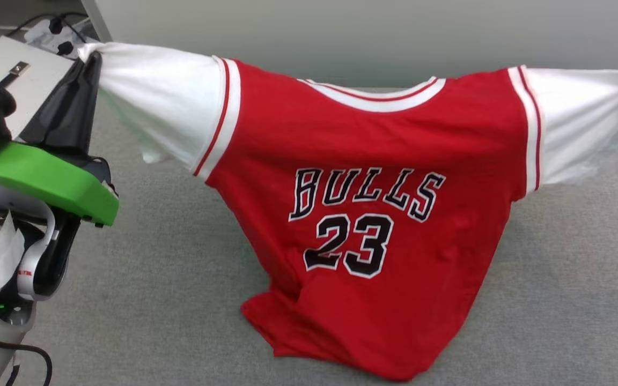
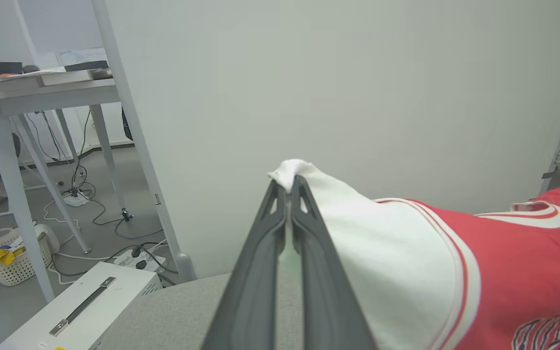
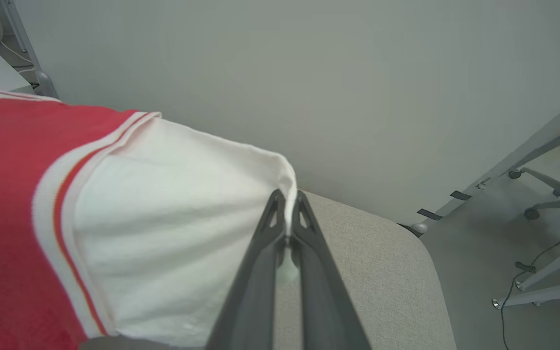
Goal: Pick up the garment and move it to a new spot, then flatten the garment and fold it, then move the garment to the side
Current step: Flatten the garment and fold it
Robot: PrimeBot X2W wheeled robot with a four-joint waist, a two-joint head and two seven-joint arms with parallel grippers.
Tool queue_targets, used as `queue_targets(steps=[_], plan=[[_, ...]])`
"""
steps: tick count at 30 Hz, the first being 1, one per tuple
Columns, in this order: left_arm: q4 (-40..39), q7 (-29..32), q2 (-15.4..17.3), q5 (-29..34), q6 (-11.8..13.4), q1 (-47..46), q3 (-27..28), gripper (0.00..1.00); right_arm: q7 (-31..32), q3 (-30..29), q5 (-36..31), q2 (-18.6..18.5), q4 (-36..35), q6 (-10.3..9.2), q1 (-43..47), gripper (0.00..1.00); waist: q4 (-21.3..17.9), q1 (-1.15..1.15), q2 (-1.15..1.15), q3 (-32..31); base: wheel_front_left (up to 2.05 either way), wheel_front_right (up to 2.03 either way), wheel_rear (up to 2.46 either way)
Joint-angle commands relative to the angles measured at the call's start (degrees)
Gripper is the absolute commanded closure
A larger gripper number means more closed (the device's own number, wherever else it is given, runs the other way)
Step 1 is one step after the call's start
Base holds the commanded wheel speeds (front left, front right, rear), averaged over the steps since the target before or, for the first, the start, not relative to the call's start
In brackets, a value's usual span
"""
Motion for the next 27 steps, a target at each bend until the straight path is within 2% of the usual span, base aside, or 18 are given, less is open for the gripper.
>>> queue_targets(steps=[1,8,17,22,23,27], plan=[[-0.5,-1.4,0.2,0.7,0.4,-0.8,0.7,1.00,-0.6,-0.5,0.9,-0.7,-0.5,-0.04,-1.4,1.00,-1.8,0.00,0.65,-3.4,0.00,0.00,0.00],[-1.5,-5.5,0.2,1.1,1.3,-1.1,3.7,1.00,-2.0,-2.3,2.0,-3.6,-2.7,-0.04,-3.6,1.00,-2.8,0.00,0.65,-5.4,0.00,0.00,0.00],[-1.0,-7.6,0.9,0.2,0.8,-2.4,6.4,1.00,-2.3,-3.6,3.8,-3.8,-3.4,-0.04,-7.4,1.00,-3.9,0.00,0.65,-3.4,0.00,0.00,0.00],[1.1,-7.1,1.6,-0.1,-1.0,-7.1,7.1,1.00,-2.8,-3.8,4.3,-4.2,-1.6,-0.04,-12.9,1.00,-4.2,0.00,0.65,0.8,0.00,0.00,0.00],[3.2,-5.7,2.5,-0.2,-2.8,-11.2,7.1,1.00,-3.5,-3.1,3.8,-4.6,0.4,-0.04,-17.6,1.00,-4.6,0.00,0.65,4.3,0.00,0.00,0.00],[7.1,-3.9,3.5,0.4,-5.5,-19.1,7.1,1.00,-4.6,-1.8,3.1,-4.7,3.9,-0.04,-25.8,1.00,-5.4,0.00,0.65,10.5,0.00,0.00,0.00]])
